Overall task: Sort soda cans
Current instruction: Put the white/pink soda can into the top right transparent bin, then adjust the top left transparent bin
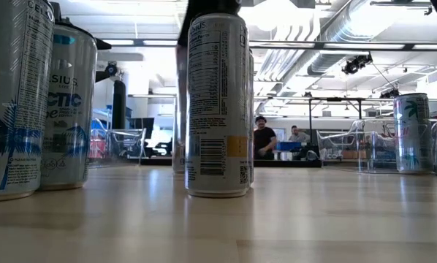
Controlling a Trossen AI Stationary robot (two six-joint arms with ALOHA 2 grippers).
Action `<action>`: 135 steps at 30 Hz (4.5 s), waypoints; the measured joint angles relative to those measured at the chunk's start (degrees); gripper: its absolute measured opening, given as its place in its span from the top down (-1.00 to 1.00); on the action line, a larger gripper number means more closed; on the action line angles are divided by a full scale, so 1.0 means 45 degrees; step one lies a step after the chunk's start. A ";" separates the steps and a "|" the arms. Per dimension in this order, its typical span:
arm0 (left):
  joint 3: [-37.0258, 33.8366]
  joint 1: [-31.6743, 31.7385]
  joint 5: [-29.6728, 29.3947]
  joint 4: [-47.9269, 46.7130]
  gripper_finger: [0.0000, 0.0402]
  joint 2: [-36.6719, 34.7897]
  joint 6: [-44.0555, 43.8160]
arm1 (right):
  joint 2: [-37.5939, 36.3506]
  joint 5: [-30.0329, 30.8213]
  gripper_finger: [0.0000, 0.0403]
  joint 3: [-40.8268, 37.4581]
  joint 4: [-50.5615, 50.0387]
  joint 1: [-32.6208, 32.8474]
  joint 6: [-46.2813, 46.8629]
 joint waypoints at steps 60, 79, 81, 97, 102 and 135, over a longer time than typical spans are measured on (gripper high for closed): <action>0.0000 0.0005 -0.0049 0.0345 -0.61 -0.0005 0.0018 | -1.3410 0.2617 -0.18 -1.3638 -0.2625 -0.4874 0.5174; 0.0000 0.0005 -0.0015 0.0291 -0.61 -0.0005 0.0214 | -1.3431 0.1052 -0.48 -1.4213 -0.2407 -0.6184 0.4841; 0.0000 0.0005 -0.0015 0.0291 -0.61 -0.0005 0.0214 | -1.3444 0.1025 -0.52 -1.4222 -0.2494 -0.6179 0.4845; 0.0000 0.0005 0.0758 0.0335 -0.61 -0.0004 0.0574 | -1.3943 0.3277 -0.54 -1.1841 -0.2227 -0.5827 0.5015; 0.0038 0.0010 0.0996 0.0646 -0.61 -0.0005 0.0881 | -1.3936 0.4700 -0.54 -1.2093 0.0115 -0.4440 0.4913; 1.2322 0.3719 0.0471 -1.6752 -0.22 1.6572 0.7673 | -1.1714 0.7100 -0.54 -1.7103 1.4725 0.3888 0.2516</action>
